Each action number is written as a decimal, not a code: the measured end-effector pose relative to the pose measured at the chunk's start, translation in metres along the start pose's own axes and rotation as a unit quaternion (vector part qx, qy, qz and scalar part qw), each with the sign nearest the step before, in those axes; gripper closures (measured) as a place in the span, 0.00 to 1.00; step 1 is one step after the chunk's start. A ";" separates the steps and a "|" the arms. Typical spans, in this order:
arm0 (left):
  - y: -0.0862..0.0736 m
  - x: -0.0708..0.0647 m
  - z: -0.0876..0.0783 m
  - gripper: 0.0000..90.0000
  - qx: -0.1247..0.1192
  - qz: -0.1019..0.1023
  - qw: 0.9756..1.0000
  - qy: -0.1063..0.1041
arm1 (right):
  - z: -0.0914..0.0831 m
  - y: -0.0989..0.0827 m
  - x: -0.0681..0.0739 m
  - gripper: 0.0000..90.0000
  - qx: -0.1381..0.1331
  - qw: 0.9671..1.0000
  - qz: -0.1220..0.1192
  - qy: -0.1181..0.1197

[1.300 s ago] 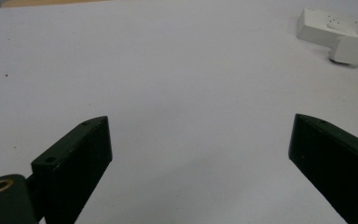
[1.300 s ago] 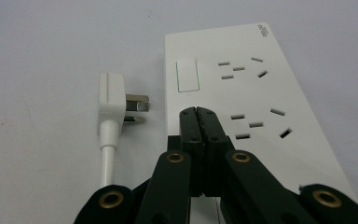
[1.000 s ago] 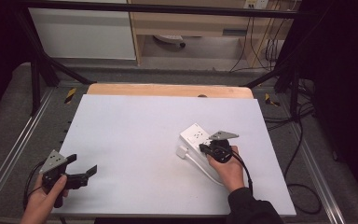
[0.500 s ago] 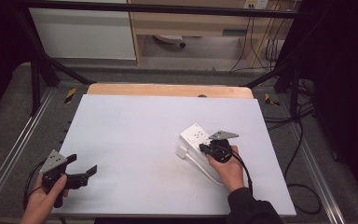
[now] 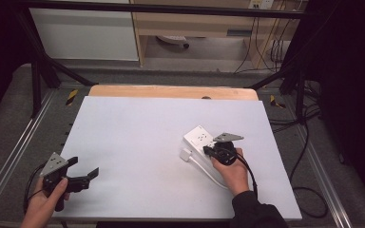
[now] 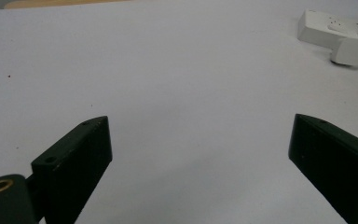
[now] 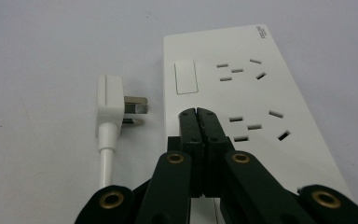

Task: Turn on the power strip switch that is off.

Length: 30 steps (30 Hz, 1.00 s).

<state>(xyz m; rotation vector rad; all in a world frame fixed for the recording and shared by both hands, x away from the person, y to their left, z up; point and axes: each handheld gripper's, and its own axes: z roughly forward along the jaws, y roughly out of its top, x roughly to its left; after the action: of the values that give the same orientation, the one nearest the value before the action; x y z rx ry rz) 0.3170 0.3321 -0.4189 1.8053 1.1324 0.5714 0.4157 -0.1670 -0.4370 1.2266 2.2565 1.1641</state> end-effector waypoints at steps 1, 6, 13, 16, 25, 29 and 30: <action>0.000 0.000 0.000 0.07 0.000 0.000 1.000 0.000 | 0.000 0.000 0.000 1.00 -0.001 1.000 0.000 0.000; 0.000 0.000 0.000 0.07 0.000 0.000 1.000 0.000 | 0.000 0.000 0.000 1.00 -0.002 1.000 0.000 0.001; 0.000 0.000 0.000 0.07 0.000 0.000 1.000 0.000 | -0.002 0.001 0.000 1.00 -0.007 1.000 0.000 0.001; 0.000 0.000 0.000 0.07 0.000 0.000 1.000 0.000 | -0.003 0.002 0.000 1.00 -0.010 1.000 0.002 0.002; 0.000 0.000 0.000 0.07 -0.001 0.000 1.000 0.000 | -0.007 0.003 -0.001 0.99 -0.022 1.000 0.009 0.004; 0.000 0.000 -0.001 0.07 -0.002 -0.002 1.000 0.001 | -0.014 0.005 0.000 0.88 -0.040 0.999 0.008 0.003; 0.000 0.000 -0.001 0.07 -0.002 -0.002 1.000 0.000 | -0.016 0.005 0.000 0.83 -0.046 0.999 0.006 0.001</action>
<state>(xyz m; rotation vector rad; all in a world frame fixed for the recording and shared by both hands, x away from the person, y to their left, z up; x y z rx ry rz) 0.3168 0.3328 -0.4186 1.7997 1.1342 0.5720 0.4086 -0.1735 -0.4227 1.2069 2.1749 1.2592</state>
